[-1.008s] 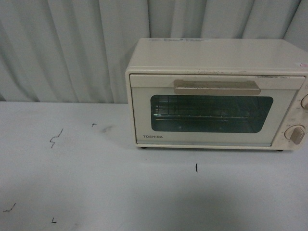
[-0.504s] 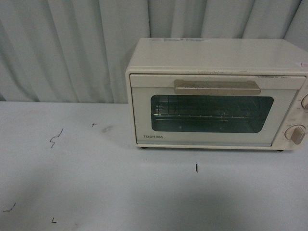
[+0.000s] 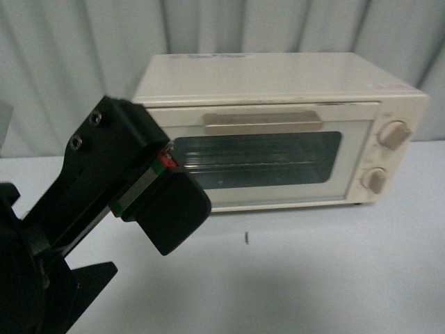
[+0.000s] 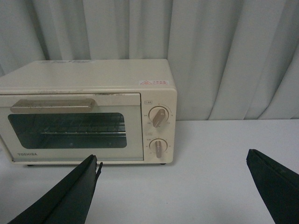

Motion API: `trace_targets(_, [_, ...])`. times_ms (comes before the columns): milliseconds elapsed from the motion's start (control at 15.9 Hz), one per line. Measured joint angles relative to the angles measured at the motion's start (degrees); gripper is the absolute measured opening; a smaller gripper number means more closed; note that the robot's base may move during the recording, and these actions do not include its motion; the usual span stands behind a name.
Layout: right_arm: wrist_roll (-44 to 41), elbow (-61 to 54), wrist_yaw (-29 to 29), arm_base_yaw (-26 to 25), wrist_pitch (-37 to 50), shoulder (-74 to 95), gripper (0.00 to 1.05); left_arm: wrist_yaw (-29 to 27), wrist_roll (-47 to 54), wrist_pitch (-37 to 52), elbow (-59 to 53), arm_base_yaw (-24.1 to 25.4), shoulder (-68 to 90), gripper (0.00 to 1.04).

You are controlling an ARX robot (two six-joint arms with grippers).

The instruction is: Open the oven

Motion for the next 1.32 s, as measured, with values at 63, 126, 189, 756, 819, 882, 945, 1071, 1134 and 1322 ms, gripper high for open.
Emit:
trace_targets(63, [0.0, 0.0, 0.0, 0.0, 0.0, 0.0, 0.98, -0.4, -2.9, 2.6, 1.6, -0.2, 6.2, 0.98])
trace_targets(126, [0.0, 0.0, 0.0, 0.0, 0.0, 0.0, 0.98, -1.1, -4.8, 4.3, 3.0, -1.0, 11.4, 0.98])
trace_targets(189, [0.0, 0.0, 0.0, 0.0, 0.0, 0.0, 0.98, -1.0, -6.6, 5.4, 3.9, -1.8, 15.4, 0.98])
trace_targets(756, [0.0, 0.0, 0.0, 0.0, 0.0, 0.0, 0.98, -0.5, -20.6, 8.2, 16.7, -1.2, 37.1, 0.98])
trace_targets(819, [0.0, 0.0, 0.0, 0.0, 0.0, 0.0, 0.98, -0.2, -21.6, 8.2, 17.8, -1.8, 38.4, 0.98])
trace_targets(882, [0.0, 0.0, 0.0, 0.0, 0.0, 0.0, 0.98, -0.2, -22.5, 8.2, 18.7, -2.2, 39.8, 0.98])
trace_targets(945, [0.0, 0.0, 0.0, 0.0, 0.0, 0.0, 0.98, -0.2, -23.4, 8.2, 19.2, -2.3, 41.1, 0.98])
trace_targets(1071, [0.0, 0.0, 0.0, 0.0, 0.0, 0.0, 0.98, -0.4, -23.9, 8.3, 19.5, -2.4, 42.4, 0.98])
trace_targets(1134, [0.0, 0.0, 0.5, 0.1, -0.4, 0.1, 0.98, -0.4, -23.8, 8.6, 19.8, -2.4, 42.6, 0.98])
trace_targets(1322, [-2.6, 2.6, 12.7, 2.7, -0.9, 9.2, 0.98, -0.4, -23.8, 8.5, 20.0, -2.4, 42.8, 0.98])
